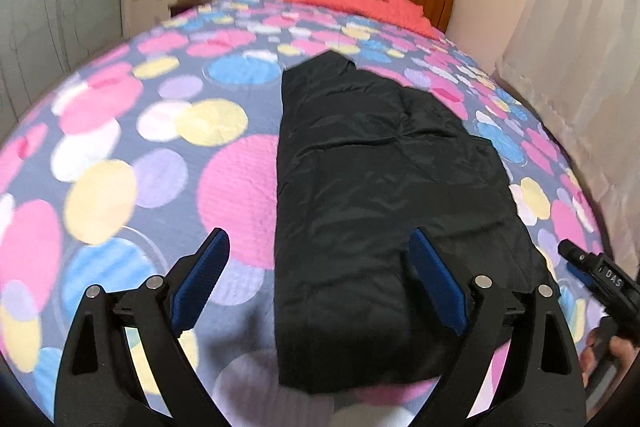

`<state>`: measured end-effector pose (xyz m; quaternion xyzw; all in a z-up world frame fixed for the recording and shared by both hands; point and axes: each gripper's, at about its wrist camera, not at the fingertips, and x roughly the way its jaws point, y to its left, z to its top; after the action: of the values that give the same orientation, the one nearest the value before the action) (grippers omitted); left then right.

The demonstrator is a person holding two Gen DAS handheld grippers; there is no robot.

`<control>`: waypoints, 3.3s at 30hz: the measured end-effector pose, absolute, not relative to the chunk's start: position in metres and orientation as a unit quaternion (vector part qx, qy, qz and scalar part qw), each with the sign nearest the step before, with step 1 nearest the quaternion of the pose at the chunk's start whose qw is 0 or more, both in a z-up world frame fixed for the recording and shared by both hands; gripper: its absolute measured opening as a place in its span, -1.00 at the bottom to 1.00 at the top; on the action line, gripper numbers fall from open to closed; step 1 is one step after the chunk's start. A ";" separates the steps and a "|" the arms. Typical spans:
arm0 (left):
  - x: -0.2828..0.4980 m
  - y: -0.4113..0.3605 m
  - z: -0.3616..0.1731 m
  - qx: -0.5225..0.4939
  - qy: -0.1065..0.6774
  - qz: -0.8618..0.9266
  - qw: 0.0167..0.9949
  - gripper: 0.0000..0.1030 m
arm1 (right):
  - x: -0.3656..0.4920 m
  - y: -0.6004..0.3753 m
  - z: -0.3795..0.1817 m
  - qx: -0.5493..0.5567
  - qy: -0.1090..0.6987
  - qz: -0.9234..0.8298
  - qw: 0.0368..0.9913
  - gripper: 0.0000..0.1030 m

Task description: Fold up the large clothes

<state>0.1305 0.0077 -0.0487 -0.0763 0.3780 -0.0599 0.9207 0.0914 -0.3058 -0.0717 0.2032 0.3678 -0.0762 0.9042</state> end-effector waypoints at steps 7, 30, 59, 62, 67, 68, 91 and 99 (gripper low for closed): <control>0.088 0.001 -0.021 -0.048 0.342 -0.032 0.938 0.87 | 0.064 -0.262 -0.038 0.128 0.344 -0.078 0.927 0.52; 0.028 -0.013 0.022 -0.036 0.293 -0.040 0.955 0.90 | 0.016 -0.196 0.013 0.046 0.272 -0.058 0.960 0.54; 0.025 -0.011 0.023 -0.035 0.293 -0.038 0.955 0.90 | 0.013 -0.188 0.013 0.047 0.271 -0.051 0.960 0.54; 0.023 -0.011 0.022 -0.038 0.295 -0.037 0.954 0.90 | 0.014 -0.187 0.013 0.047 0.271 -0.051 0.960 0.54; 0.022 -0.011 0.022 -0.037 0.295 -0.035 0.954 0.90 | 0.014 -0.186 0.013 0.047 0.271 -0.051 0.960 0.54; 0.022 -0.011 0.022 -0.037 0.295 -0.035 0.954 0.90 | 0.014 -0.186 0.013 0.047 0.271 -0.051 0.960 0.54; 0.017 -0.010 0.027 -0.034 0.282 -0.015 0.959 0.96 | 0.013 -0.186 0.012 0.047 0.271 -0.051 0.960 0.54; 0.019 -0.010 0.025 -0.042 0.276 -0.016 0.960 0.96 | 0.016 -0.182 0.008 0.048 0.275 -0.048 0.959 0.54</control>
<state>0.0189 -0.0095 0.0253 -0.0415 0.2763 -0.0161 0.9600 0.0156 -0.1818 0.0078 0.0479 0.2748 -0.0479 0.9591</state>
